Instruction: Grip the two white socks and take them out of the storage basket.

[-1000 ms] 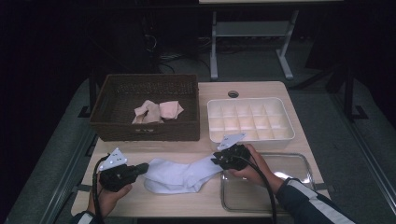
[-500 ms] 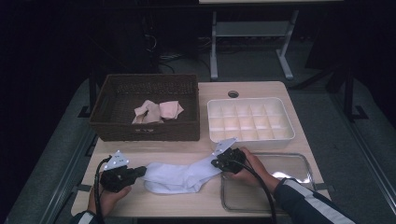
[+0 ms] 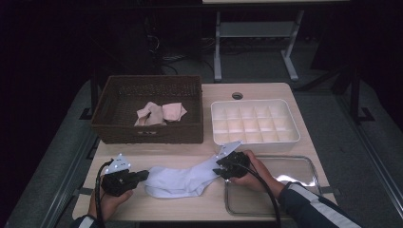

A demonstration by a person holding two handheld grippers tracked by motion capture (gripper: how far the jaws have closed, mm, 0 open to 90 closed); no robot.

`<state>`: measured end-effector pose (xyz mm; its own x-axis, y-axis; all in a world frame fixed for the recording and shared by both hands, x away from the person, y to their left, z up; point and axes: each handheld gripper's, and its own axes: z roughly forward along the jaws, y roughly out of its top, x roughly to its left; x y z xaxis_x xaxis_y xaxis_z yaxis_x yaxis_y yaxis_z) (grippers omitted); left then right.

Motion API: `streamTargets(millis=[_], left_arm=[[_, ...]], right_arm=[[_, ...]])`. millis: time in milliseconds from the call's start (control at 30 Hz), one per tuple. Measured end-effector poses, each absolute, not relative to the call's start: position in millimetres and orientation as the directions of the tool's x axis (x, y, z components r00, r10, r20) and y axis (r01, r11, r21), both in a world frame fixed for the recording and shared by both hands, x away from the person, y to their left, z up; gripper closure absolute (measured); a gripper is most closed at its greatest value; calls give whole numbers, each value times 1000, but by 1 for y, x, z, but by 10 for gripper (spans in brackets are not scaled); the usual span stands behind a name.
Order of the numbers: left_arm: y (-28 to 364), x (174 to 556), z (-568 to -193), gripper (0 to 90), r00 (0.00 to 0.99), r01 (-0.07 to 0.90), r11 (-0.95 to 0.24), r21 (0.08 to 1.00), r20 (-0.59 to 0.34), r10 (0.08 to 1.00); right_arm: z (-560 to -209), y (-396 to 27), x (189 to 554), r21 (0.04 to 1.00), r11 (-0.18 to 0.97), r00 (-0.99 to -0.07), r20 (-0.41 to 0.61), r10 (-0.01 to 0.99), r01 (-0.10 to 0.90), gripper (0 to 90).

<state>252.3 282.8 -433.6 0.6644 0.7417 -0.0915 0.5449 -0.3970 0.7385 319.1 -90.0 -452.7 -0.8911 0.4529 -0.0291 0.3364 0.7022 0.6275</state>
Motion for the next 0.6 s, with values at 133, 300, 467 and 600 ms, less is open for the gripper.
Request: streamTargets(millis=[133,300,467,600], left_arm=[[286,255,-438,866,654,559,-404,725,-85,752],[288,255,-436,868,651,554,-401,730,-80,755],[289,252,-426,871,653,530,-370,763,-89,752],[289,247,-419,872,652,522,-331,786,-117,749]], right_arm=[[-457,-85,315,621,725,-901,-65,428,299,766],[-456,-81,310,611,752,-906,-131,403,246,861],[-441,-88,310,659,703,-896,-99,433,267,878],[-427,-96,312,686,672,-883,-93,459,278,878]])
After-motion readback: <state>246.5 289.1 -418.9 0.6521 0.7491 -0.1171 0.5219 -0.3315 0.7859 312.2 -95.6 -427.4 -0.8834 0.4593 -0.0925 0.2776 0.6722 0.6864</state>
